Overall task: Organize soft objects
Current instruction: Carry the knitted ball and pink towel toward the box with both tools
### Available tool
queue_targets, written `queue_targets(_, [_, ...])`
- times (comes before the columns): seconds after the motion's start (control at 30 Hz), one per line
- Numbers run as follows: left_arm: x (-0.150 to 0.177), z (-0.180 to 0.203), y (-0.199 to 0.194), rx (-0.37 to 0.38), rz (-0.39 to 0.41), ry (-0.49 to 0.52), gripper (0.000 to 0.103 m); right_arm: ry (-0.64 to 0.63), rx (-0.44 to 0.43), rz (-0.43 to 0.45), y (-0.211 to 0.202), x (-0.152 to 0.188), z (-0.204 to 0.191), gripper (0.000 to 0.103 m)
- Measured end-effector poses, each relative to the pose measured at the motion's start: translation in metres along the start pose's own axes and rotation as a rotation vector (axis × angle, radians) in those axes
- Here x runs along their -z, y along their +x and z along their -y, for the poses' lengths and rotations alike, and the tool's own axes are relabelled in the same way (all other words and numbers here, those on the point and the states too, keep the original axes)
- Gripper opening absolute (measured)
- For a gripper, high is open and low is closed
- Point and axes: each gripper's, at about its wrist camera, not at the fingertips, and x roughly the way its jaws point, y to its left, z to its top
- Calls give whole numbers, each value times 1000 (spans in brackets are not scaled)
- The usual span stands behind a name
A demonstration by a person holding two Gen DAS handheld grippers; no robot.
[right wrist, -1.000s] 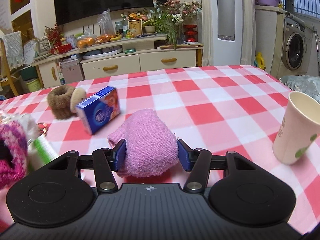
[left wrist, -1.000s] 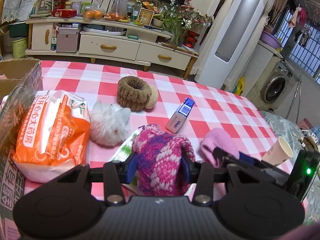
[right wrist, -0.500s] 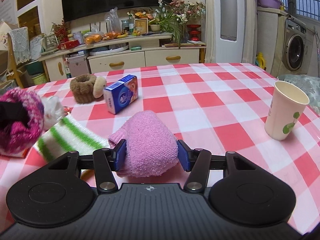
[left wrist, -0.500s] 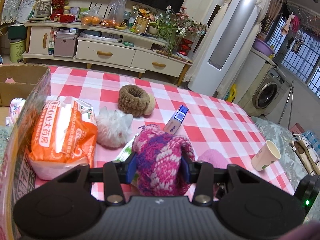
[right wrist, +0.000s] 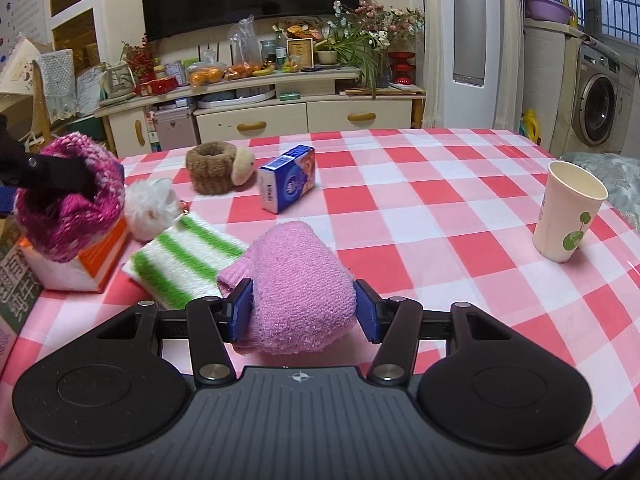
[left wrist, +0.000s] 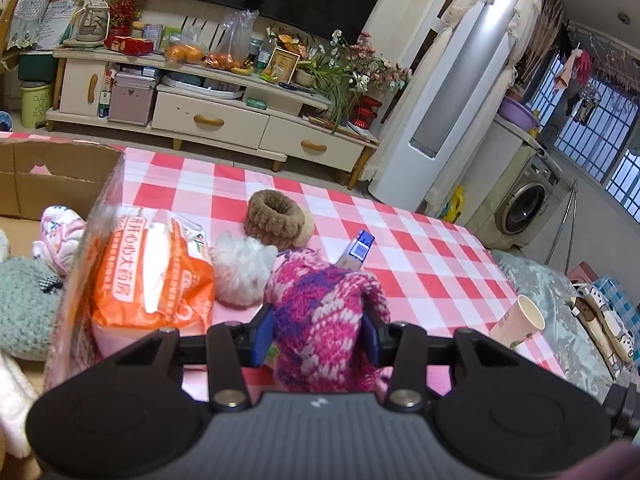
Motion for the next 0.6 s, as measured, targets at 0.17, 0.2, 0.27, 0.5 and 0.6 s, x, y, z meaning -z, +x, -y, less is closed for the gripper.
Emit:
queue_targets(0.17, [-3,-5,-7,3,16,-8,43,-12,-13,1,-6,1,-8,67])
queue_targets(0.2, [-3,-6,-8,2,19,-10,43,-15,-16,3,-7,1,-11,67])
queue_targets(0.27, [-5,-9,-11,2,26,-17,43,-20,-27,7,-10,1,-15,67])
queue_targets(0.5, [-10,-17,-23,5,57,-27,43,-27,-82,36,-22,-9,-31,67])
queue_targets(0.6, [-13,-23,-28,4,72,-31,43,-27,-110,50,-26,-15,-41,67])
